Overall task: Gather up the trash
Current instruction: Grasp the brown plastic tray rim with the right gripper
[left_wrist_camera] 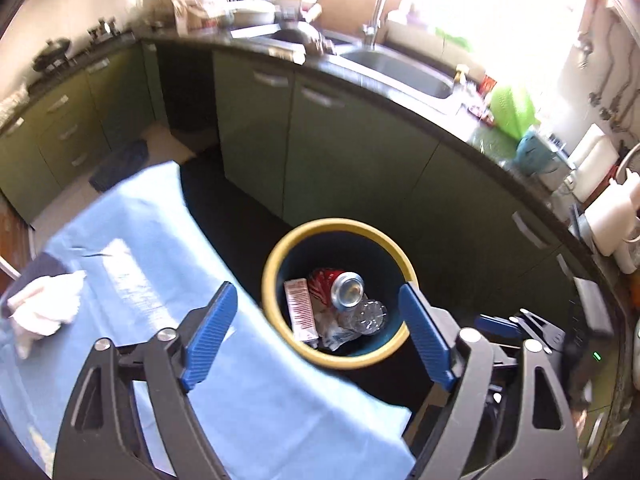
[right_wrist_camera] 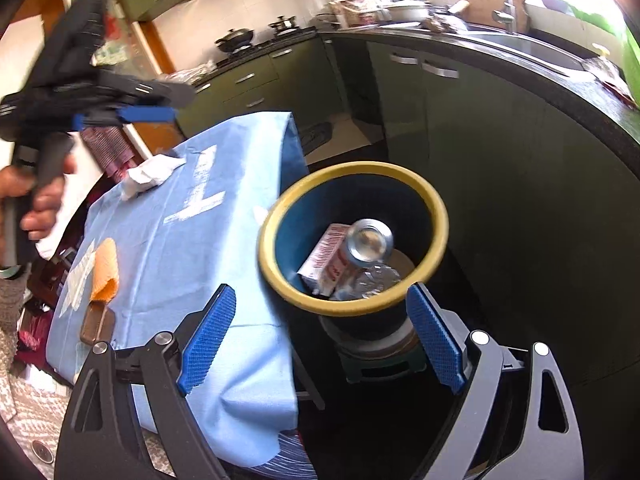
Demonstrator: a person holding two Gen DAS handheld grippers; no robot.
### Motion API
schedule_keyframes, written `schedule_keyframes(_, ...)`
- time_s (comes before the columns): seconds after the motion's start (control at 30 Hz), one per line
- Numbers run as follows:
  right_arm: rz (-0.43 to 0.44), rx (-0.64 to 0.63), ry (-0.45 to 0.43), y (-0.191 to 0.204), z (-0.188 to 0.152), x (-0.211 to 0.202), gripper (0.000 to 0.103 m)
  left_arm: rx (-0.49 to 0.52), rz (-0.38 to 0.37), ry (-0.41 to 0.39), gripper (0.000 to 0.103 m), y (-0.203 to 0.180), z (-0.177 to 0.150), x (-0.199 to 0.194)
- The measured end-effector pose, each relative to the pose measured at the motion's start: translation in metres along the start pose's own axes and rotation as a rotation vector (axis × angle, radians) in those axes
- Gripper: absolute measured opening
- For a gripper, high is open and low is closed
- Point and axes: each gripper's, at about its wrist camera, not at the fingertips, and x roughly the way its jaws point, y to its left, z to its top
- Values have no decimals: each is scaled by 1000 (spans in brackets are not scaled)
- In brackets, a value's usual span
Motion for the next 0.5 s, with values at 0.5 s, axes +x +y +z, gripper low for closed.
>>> schedule_keyframes(0.5,270,-445,219,217,-9,70,68,-275,251,-202,88,135,-203,-177)
